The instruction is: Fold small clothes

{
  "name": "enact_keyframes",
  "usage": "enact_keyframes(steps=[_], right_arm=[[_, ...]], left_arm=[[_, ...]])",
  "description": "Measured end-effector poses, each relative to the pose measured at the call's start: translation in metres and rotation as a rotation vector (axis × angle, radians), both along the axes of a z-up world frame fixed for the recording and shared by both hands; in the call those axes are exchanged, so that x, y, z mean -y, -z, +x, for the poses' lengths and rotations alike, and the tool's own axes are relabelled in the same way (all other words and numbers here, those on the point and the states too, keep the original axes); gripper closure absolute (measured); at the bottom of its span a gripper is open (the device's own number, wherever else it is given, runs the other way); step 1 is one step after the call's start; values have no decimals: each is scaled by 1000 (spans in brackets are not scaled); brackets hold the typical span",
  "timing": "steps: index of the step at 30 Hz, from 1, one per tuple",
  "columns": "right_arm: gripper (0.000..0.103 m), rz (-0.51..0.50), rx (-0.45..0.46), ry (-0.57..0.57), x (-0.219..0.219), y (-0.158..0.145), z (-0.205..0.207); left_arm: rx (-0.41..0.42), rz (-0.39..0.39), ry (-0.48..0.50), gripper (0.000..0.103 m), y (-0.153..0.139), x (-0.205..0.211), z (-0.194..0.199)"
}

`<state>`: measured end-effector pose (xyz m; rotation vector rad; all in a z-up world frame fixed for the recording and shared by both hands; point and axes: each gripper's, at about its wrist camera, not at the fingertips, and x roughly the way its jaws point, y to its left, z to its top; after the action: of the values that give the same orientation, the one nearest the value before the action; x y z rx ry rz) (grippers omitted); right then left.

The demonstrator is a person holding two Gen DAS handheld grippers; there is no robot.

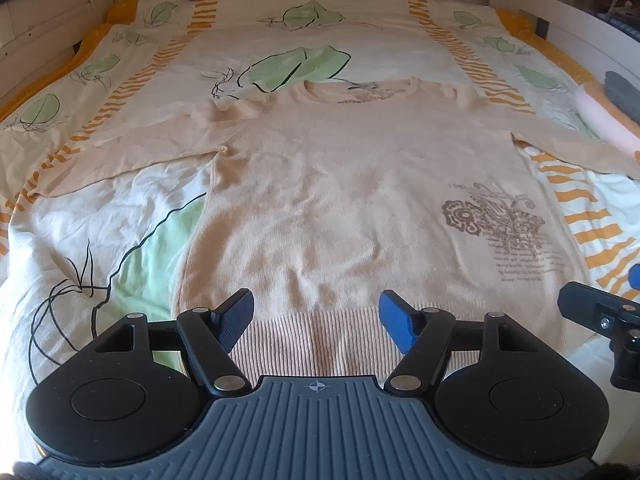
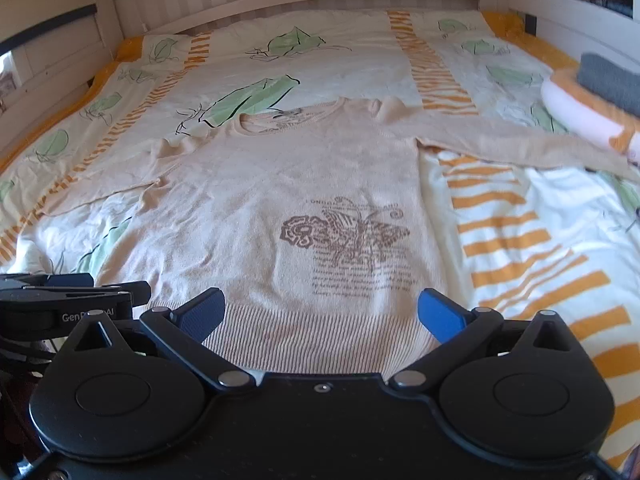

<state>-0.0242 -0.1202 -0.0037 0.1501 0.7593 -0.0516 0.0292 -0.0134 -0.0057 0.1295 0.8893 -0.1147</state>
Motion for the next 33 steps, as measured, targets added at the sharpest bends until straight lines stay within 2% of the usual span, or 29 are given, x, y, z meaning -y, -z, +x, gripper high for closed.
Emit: enact_keyframes(steps=[5, 7, 10, 13, 15, 23, 28, 33], right_arm=[[1, -3, 19, -34, 0, 0, 7], [1, 4, -9, -35, 4, 2, 15], [10, 28, -55, -23, 15, 5, 26], [12, 111, -99, -5, 37, 7, 38], [12, 157, -111, 25, 56, 7, 47], [11, 212, -69, 195, 144, -5, 87], [11, 183, -50, 276, 187, -5, 108], [12, 215, -24, 372, 233, 1, 113]], left_arm=[[3, 0, 5, 35, 3, -1, 10], [3, 14, -2, 35, 4, -3, 17], [9, 32, -11, 35, 4, -6, 28], [14, 54, -20, 35, 6, -8, 40], [11, 65, -22, 35, 7, -7, 50], [8, 101, -35, 35, 15, 2, 83], [-16, 144, -31, 35, 28, 11, 101], [-53, 171, -35, 35, 44, 15, 114]])
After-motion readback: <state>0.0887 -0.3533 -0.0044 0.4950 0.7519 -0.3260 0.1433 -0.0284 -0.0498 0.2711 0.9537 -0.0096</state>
